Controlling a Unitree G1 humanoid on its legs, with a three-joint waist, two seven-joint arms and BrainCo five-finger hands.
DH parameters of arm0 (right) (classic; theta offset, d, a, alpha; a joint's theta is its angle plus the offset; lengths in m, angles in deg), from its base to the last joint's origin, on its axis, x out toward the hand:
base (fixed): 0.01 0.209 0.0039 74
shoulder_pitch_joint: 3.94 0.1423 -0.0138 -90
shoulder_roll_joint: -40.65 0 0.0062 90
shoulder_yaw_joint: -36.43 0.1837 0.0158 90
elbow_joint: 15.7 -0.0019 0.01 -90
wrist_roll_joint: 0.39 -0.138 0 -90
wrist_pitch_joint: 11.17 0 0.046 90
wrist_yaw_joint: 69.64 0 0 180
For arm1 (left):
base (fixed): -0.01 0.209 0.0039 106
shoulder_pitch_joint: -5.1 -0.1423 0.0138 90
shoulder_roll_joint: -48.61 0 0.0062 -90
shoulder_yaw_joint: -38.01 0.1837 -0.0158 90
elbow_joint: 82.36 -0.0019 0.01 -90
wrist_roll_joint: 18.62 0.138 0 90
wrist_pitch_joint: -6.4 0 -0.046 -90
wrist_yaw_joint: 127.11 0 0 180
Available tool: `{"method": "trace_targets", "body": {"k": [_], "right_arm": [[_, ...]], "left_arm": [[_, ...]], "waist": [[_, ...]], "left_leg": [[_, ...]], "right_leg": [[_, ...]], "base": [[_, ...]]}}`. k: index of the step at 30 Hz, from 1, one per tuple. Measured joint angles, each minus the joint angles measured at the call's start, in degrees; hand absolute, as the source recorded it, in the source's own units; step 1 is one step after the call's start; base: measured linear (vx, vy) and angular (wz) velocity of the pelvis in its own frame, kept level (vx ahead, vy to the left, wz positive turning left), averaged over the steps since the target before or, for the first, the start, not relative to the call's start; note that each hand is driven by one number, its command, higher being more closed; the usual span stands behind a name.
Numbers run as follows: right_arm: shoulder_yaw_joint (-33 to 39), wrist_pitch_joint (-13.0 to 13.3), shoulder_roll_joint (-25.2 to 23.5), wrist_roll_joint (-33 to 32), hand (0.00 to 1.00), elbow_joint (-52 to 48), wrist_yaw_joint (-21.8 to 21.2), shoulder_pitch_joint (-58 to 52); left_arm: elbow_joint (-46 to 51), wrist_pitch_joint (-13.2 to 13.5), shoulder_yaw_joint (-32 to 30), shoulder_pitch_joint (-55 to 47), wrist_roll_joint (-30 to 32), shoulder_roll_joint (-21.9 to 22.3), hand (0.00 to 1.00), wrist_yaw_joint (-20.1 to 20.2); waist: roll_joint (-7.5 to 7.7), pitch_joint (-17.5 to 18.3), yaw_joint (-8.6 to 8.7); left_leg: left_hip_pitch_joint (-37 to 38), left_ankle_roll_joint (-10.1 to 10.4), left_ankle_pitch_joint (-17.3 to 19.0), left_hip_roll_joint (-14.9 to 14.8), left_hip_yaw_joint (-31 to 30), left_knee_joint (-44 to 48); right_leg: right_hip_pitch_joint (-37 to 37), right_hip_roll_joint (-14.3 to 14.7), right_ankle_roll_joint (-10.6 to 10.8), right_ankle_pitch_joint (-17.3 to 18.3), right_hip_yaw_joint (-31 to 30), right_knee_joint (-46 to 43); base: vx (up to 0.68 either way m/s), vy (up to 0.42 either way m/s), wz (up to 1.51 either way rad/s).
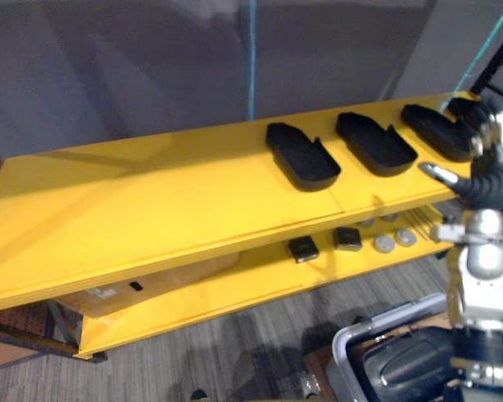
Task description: Walk over and take plastic housings, then place them on the shelf
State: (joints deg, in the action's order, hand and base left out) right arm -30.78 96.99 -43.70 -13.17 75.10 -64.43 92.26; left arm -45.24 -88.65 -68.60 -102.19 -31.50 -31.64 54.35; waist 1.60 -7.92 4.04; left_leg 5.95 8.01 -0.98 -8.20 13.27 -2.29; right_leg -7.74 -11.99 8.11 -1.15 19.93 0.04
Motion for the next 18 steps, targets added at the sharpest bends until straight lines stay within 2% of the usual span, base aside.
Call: {"method": "trace_targets", "body": {"k": [3,5,7,10,13,18], "right_arm": [[4.31,-5.09,-3.03,0.28,0.00,-0.04,2.18,-6.30],[5.58,-9.29,-4.49,2.67,0.00,-0.02,4.45,-8.00],[5.96,-11.74,-4.54,5.08,0.00,0.05,6.22,-8.13],[5.80,-13.83,-4.00,9.75,0.00,0.68,7.42,-7.25],[5.15,-16.36,-2.88,14.93,0.00,5.37,7.32,-4.21],[1.94,-19.57,2.53,20.35,0.00,12.95,7.71,2.07]], "left_arm": [[0.01,0.22,1.80,1.20,0.43,1.33,0.00,-3.20],[0.01,0.45,1.85,1.48,0.42,1.76,0.00,-5.39],[-0.05,0.49,1.89,1.42,0.45,1.91,0.00,-6.26],[-0.03,0.41,2.17,1.43,0.48,1.95,0.00,-6.90],[-0.01,-0.27,2.99,1.45,2.06,1.76,0.00,-6.85],[0.12,-0.93,4.57,1.47,2.80,0.36,0.00,-6.12]], "waist": [[-1.17,0.19,0.90],[-1.40,0.23,1.59],[-1.70,0.07,1.65],[-2.10,0.19,1.43],[-1.91,0.11,1.17],[-1.52,-0.16,-0.17]], "left_leg": [[0.10,0.01,-0.67,-0.11,0.46,-1.14],[0.49,0.19,-1.41,-0.13,0.93,-2.59],[1.10,0.21,-1.42,-0.26,1.13,-2.67],[0.91,0.34,-1.57,-0.33,0.23,-2.74],[-0.21,0.36,-2.00,-0.29,-1.23,-2.77],[-1.31,0.48,-2.26,-0.29,-3.34,-2.78]], "right_leg": [[0.82,-0.03,-0.60,0.76,-0.52,-1.35],[1.85,-0.14,-0.04,2.00,-1.02,-2.91],[1.79,-0.16,0.27,2.93,-1.29,-3.81],[1.74,-0.15,0.31,3.48,-0.89,-4.44],[1.73,-0.17,0.29,3.62,0.39,-4.46],[1.39,-0.09,0.13,3.40,2.03,-4.60]], "base": [[-0.01,0.001,-0.02],[-0.03,-0.003,-0.06],[-0.01,-0.008,-0.04],[0.00,-0.019,0.13],[0.00,-0.016,0.23],[0.03,-0.014,0.22]]}}
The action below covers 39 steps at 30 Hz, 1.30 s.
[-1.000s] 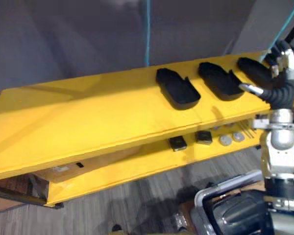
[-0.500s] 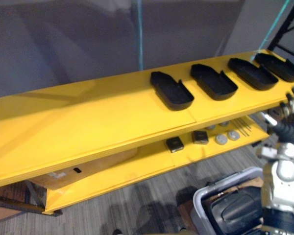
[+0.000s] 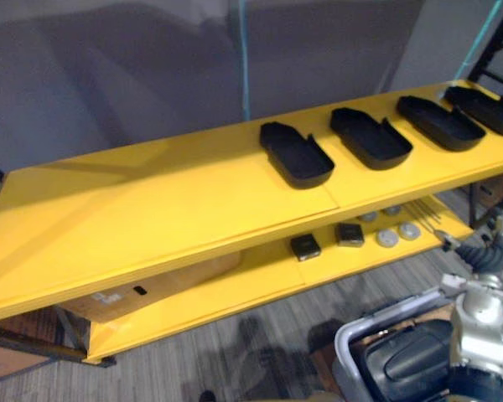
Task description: Walk over and take plastic housings, then place them on the shelf
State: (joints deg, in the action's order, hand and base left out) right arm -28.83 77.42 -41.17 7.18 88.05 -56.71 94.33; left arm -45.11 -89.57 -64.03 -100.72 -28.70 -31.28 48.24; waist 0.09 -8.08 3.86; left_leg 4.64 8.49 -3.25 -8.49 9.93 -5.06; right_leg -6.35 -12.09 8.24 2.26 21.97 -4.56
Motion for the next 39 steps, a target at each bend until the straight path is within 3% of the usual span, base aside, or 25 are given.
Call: {"method": "trace_targets", "body": {"k": [3,9,18,20,24,26,29,34,39], "right_arm": [[-1.27,-0.02,1.92,4.02,0.00,1.21,2.45,4.22],[-4.69,0.74,4.75,5.40,0.00,3.14,1.88,8.55],[-13.03,2.89,7.78,6.58,0.00,8.84,-3.77,15.11],[-13.94,2.84,7.80,3.82,0.00,10.40,-4.49,16.00],[-14.20,2.85,7.80,-11.13,0.00,14.97,-6.28,20.08],[-13.81,3.95,7.79,-20.07,0.00,17.52,-7.52,24.26],[-12.14,6.29,7.76,-28.08,0.00,19.15,-9.47,26.72],[-8.06,10.12,7.78,-35.78,0.00,20.96,-12.35,30.47],[-6.84,10.51,7.78,-38.66,0.00,21.01,-15.79,30.82]], "left_arm": [[0.13,-0.45,1.40,-0.05,1.16,-1.48,0.00,0.53],[1.57,-0.78,2.15,-0.05,1.76,-4.02,0.00,1.07],[2.28,-0.02,4.47,0.28,3.42,-4.61,0.00,1.42],[2.59,0.02,4.64,0.35,3.69,-4.61,0.00,1.47],[2.91,0.01,5.54,0.69,3.72,-4.63,0.00,1.54],[3.36,0.05,5.65,0.83,3.72,-4.54,0.00,2.39],[3.39,0.10,5.65,0.80,3.71,-4.43,0.00,2.81],[4.45,0.44,5.65,0.80,3.70,-4.25,0.00,3.28],[4.41,0.92,5.69,0.19,3.64,-4.25,0.00,3.58]], "waist": [[0.37,-0.22,-0.11],[2.63,-1.46,-0.40],[1.99,-1.92,-0.57],[1.95,-1.95,-1.09],[1.40,-2.46,-1.58],[0.63,-3.80,-1.67],[0.00,-4.46,-2.17],[-0.82,-6.54,-2.74],[-1.13,-7.69,-2.99]], "left_leg": [[-0.57,-0.01,-0.27,0.16,-1.19,0.02],[-0.45,-0.03,-0.73,0.24,-1.94,0.01],[-0.79,-0.14,-1.52,0.29,-3.16,-0.02],[-0.83,-0.15,-1.60,0.33,-3.32,-0.01],[-0.80,-0.22,-1.81,0.62,-4.52,-0.01],[-0.78,-0.31,-2.12,0.72,-4.74,0.00],[-0.83,-0.32,-2.32,0.75,-5.17,-0.01],[-1.79,-0.48,-3.03,0.93,-6.44,-0.02],[-2.54,-0.61,-3.31,1.30,-7.39,-0.02]], "right_leg": [[-0.08,0.02,-0.16,0.08,0.11,0.04],[-0.89,0.08,-0.34,0.16,-0.07,0.29],[-0.97,0.10,-0.07,0.01,0.31,0.35],[-1.09,0.08,-0.01,-0.03,0.51,0.36],[-1.94,-0.05,0.00,-0.03,1.77,0.58],[-2.26,-0.12,0.15,-0.19,1.95,0.57],[-2.70,-0.12,0.16,-0.23,2.66,0.58],[-2.65,-0.13,0.08,-0.30,3.58,0.61],[-2.68,-0.38,0.13,-0.41,4.53,0.65]], "base": [[0.03,0.010,0.24],[-0.02,0.009,0.06],[-0.02,-0.003,0.03],[0.00,-0.010,0.06],[-0.01,-0.009,0.14],[-0.02,0.007,0.05],[-0.01,-0.001,0.10],[-0.03,0.004,0.12],[-0.01,0.008,0.11]]}}
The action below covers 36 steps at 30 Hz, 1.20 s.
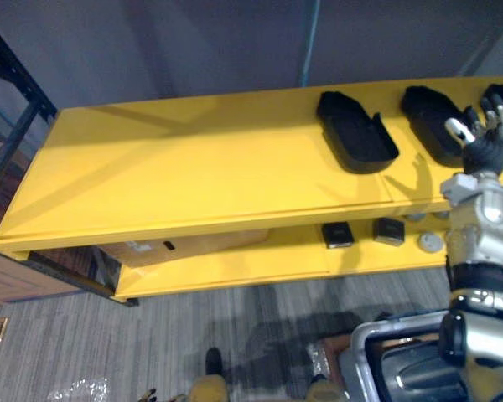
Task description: Walk over and take plastic housings, then place them on the shelf
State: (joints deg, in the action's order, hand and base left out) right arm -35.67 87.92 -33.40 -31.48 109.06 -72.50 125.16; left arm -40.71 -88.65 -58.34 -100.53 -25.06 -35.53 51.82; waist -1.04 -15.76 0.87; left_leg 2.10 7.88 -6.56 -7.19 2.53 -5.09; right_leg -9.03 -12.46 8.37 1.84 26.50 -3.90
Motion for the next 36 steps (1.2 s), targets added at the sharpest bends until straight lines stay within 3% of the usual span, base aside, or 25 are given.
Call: {"method": "trace_targets", "body": {"k": [10,15,21,30,36], "right_arm": [[0.96,-0.11,0.03,-0.18,0.00,2.30,-2.34,3.10],[0.96,-0.44,4.17,-0.19,0.00,2.35,-2.08,5.76],[1.04,-0.59,5.16,-0.12,0.00,2.30,-0.27,5.94],[1.07,-1.69,5.64,-0.14,0.00,1.59,0.35,5.94],[1.09,-5.01,6.79,-0.98,0.00,1.60,-2.32,6.17]], "left_arm": [[0.48,1.54,1.72,-0.21,-0.52,0.09,0.00,0.09],[3.54,1.51,3.84,0.28,-2.63,0.00,0.00,0.07],[4.59,1.37,4.90,0.48,-4.45,-0.18,0.00,-0.02],[4.83,1.62,5.56,0.63,-4.88,-0.14,0.00,0.07],[5.78,1.68,6.75,1.02,-5.01,-0.25,0.00,0.00]], "waist": [[-1.61,-2.80,-0.17],[-3.43,-4.89,-0.73],[-3.67,-5.07,-1.55],[-4.76,-5.90,-1.71],[-5.06,-6.53,-1.71]], "left_leg": [[-0.33,-0.08,-0.32,0.36,-0.42,-0.01],[-3.40,-0.43,-1.70,-0.02,-0.53,-0.01],[-4.96,-0.69,-2.53,-0.21,-0.31,-0.03],[-6.21,-1.69,-2.52,0.66,0.93,-0.02],[-6.58,-1.69,-3.16,1.53,0.86,0.01]], "right_leg": [[0.30,-0.45,-0.02,0.01,0.23,-0.51],[4.22,-0.56,-0.39,0.27,-0.35,-3.15],[8.03,-1.21,-1.04,2.39,-2.28,-7.81],[11.20,-2.65,0.01,3.70,-4.80,-10.85],[12.09,-3.60,0.31,3.80,-5.22,-12.22]], "base": [[0.00,0.001,0.02],[-0.04,0.010,0.03],[-0.05,0.008,-0.01],[-0.04,0.014,-0.04],[0.04,0.005,0.06]]}}
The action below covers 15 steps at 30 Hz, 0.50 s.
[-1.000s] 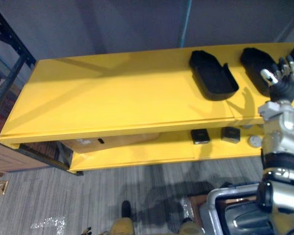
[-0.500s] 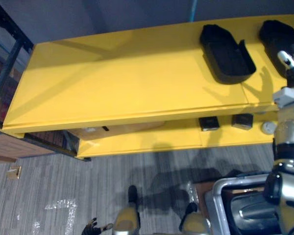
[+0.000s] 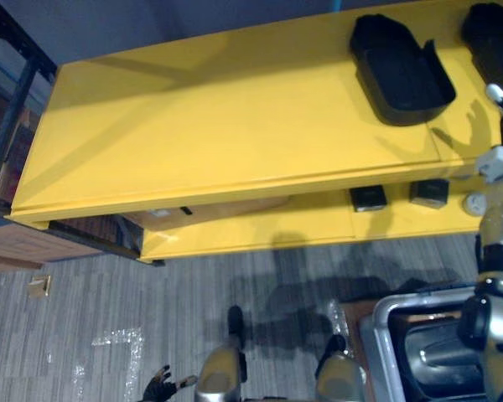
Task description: Walk over and take plastic housings, then place them on the shelf
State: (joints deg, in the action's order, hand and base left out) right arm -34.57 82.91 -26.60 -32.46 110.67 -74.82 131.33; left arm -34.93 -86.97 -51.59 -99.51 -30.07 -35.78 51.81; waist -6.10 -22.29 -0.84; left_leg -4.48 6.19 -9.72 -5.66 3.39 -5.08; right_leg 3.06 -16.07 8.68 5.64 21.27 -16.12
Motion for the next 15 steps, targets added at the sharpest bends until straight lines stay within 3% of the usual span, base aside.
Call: {"method": "trace_targets", "body": {"k": [5,15], "right_arm": [[-0.09,-2.98,0.32,-0.93,0.00,0.22,-2.39,0.80],[-2.09,-6.17,2.56,-0.95,0.00,1.89,-5.18,2.54]], "left_arm": [[1.58,0.11,0.85,0.18,-0.21,-0.01,0.00,0.00],[1.98,-0.04,1.47,0.18,-2.22,-0.04,0.00,0.01]], "waist": [[-0.90,-0.46,-0.02],[-1.51,-0.69,-0.08]], "left_leg": [[-0.85,-0.27,-0.23,0.51,-0.14,-0.02],[-1.68,-0.30,-0.40,0.89,0.16,-0.01]], "right_leg": [[0.99,-0.61,0.04,0.12,-0.11,-0.73],[2.68,-1.10,0.48,0.36,-1.08,-1.67]], "base": [[-0.01,0.009,0.03],[0.00,0.000,0.00]]}}
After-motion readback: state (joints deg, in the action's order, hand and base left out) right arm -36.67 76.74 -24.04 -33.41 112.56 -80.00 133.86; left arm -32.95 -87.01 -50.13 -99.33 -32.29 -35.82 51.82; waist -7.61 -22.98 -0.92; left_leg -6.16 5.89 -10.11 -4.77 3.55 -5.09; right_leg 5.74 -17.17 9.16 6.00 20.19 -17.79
